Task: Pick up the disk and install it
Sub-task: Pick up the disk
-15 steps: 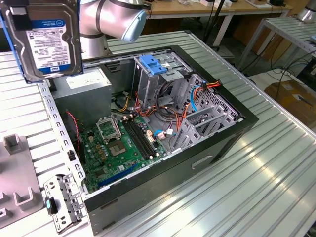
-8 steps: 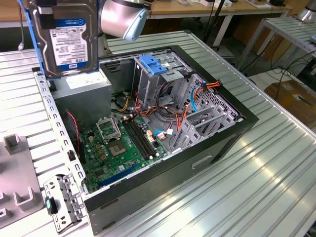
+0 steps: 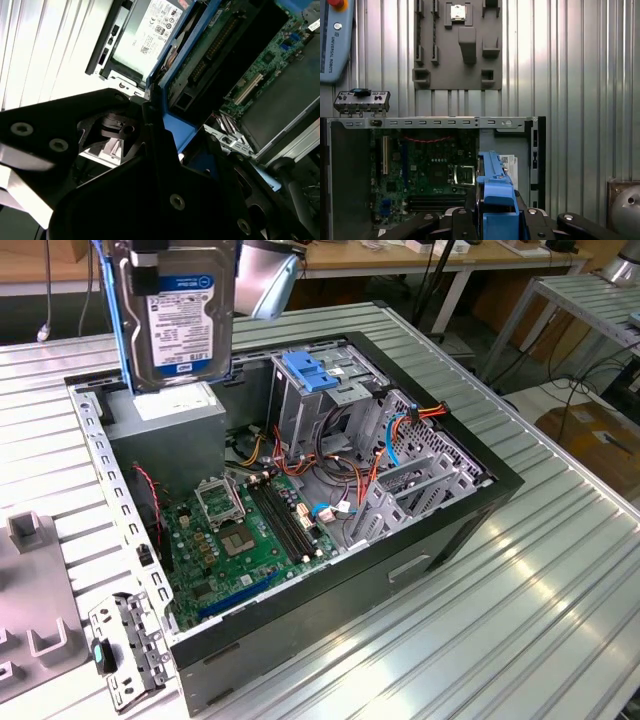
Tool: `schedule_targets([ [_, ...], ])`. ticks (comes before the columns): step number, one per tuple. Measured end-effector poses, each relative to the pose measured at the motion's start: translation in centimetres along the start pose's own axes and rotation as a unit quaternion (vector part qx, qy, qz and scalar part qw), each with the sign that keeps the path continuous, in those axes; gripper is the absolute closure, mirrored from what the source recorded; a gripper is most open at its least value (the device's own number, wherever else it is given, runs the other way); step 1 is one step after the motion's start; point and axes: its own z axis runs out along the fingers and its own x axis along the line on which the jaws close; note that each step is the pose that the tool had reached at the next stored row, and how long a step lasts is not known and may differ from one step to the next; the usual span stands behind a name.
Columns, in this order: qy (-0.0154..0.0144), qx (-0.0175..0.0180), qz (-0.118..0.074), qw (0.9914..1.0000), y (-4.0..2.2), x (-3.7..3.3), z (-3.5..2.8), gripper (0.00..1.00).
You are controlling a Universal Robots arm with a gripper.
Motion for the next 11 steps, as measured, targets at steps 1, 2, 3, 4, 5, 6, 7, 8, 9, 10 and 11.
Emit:
schedule_targets([
  [1, 0.0, 0.0, 0.0, 1.0, -0.44, 0.0, 0.01, 0.63],
  [2, 0.0, 0.0001, 0.0, 1.0, -0.81, 0.0, 0.01, 0.63],
  [3, 0.0, 0.0, 0.0, 1.0, -1.24, 0.0, 0.02, 0.63],
  [4, -0.0001, 0.0001, 0.0, 1.0, -1.61, -0.01, 0.02, 0.63],
  [5, 0.0, 0.0, 0.0, 1.0, -2.14, -0.01, 0.03, 0.63],
  [6, 0.0, 0.0, 0.0, 1.0, -2.54, -0.01, 0.03, 0.63],
  [7, 0.0, 0.0, 0.0, 1.0, -3.02, -0.02, 0.03, 0.63],
  [8, 0.0, 0.0, 0.0, 1.0, -3.36, -0.02, 0.04, 0.63],
  [9, 0.0, 0.0, 0.0, 1.0, -3.93, -0.02, 0.04, 0.63],
  [10, 0.0, 0.0, 0.0, 1.0, -4.3, -0.02, 0.05, 0.63],
  [11, 0.0, 0.0, 0.0, 1.0, -4.7, -0.02, 0.05, 0.63],
])
